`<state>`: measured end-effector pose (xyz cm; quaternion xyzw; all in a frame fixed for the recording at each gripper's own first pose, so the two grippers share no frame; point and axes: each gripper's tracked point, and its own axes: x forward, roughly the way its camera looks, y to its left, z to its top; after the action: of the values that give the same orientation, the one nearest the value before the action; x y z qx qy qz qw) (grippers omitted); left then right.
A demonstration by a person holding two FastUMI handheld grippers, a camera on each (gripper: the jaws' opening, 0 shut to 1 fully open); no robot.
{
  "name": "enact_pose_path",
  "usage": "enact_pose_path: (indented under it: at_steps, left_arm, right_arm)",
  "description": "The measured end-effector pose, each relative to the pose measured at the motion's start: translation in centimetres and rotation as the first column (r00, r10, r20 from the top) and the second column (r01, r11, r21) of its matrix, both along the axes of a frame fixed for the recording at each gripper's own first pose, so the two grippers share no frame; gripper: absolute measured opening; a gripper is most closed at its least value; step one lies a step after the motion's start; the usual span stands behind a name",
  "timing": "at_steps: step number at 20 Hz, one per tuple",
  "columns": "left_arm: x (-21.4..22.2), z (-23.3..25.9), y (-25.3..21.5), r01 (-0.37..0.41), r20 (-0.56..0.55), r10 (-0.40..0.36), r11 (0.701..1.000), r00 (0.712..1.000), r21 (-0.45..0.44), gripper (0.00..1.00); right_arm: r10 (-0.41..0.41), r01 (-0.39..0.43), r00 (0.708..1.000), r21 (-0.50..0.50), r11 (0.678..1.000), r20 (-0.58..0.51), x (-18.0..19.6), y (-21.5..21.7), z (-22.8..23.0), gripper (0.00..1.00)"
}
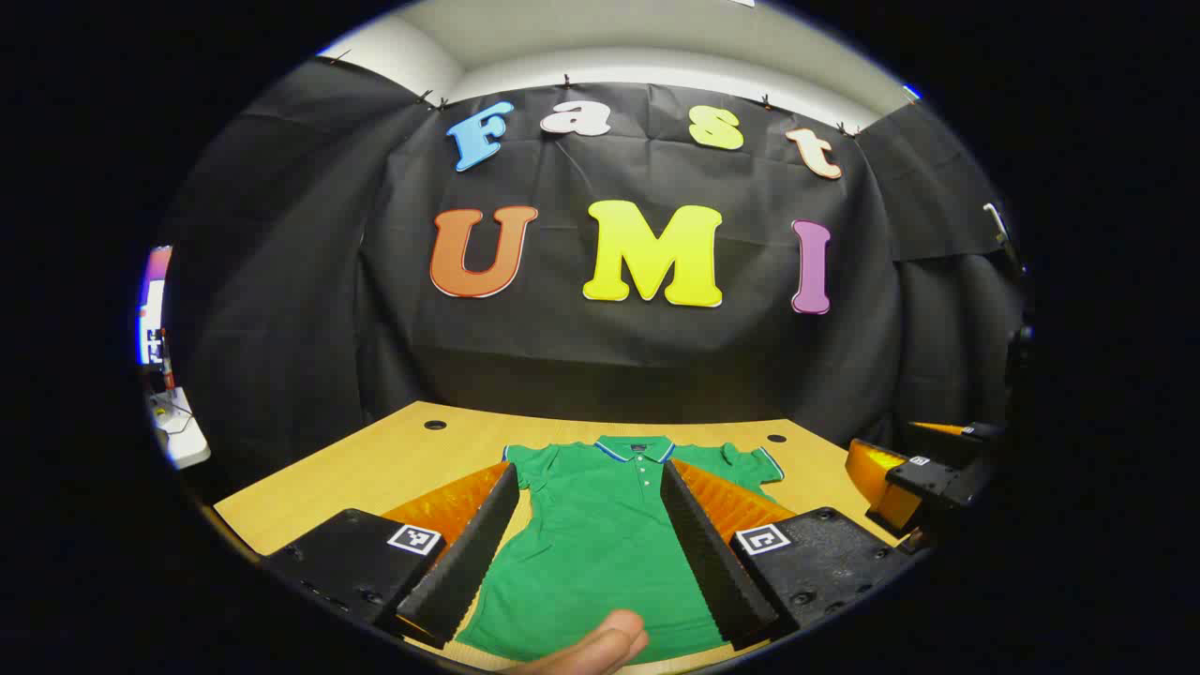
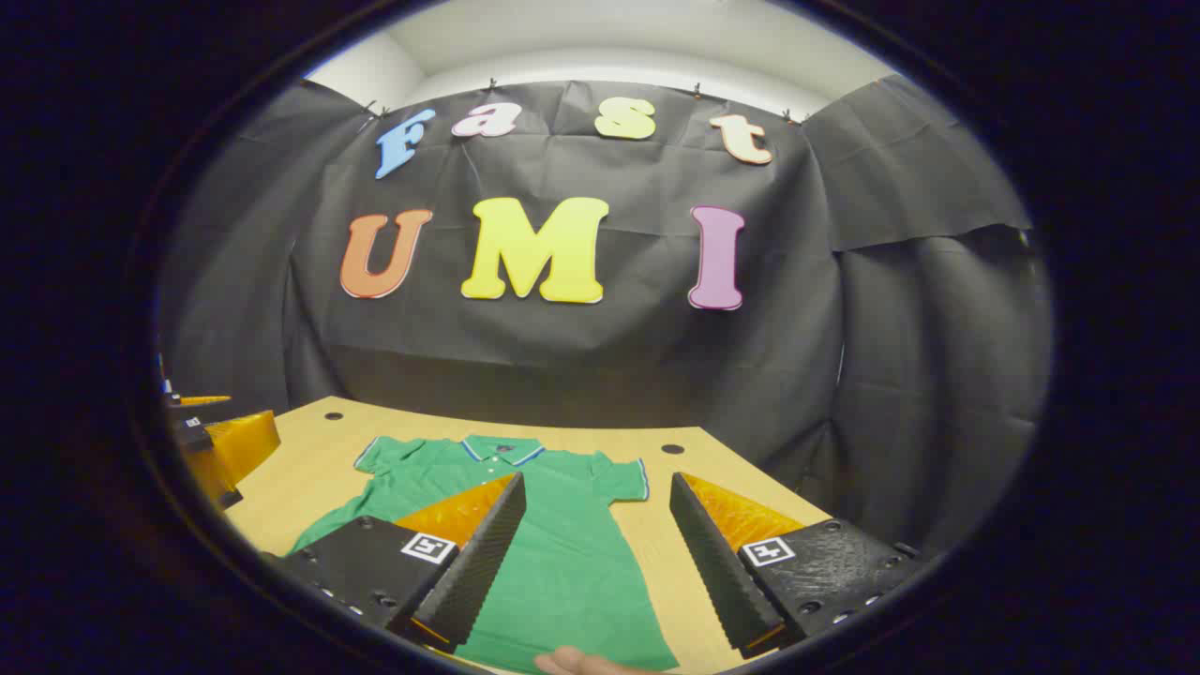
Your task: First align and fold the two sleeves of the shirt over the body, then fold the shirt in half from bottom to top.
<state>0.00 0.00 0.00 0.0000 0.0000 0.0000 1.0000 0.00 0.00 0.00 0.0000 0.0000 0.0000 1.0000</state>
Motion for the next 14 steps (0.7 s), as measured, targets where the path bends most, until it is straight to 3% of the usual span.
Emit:
enact_pose_path:
  at_steps: [1,7,14]
  left_arm:
    - [-0.1,0.2,0.4,-0.02,0.011,0.02,1.0,1.0,0.021,0.98]
    - [0.3,0.3,1.8,-0.055,0.025,0.054,0.998,0.998,0.041,0.98]
    - [0.8,-0.2,3.1,-0.095,-0.002,0.095,0.995,0.995,0.006,1.0]
  right_arm:
    - [-0.007,0.007,1.0,0.009,1.0,0.002,0.1,-0.3,-0.1,0.93]
    - [-0.03,0.029,0.999,-0.042,0.999,-0.014,0.9,-0.6,-0.5,0.96]
    - [-0.001,0.0,0.999,-0.055,0.998,-0.033,1.2,0.5,-1.3,0.95]
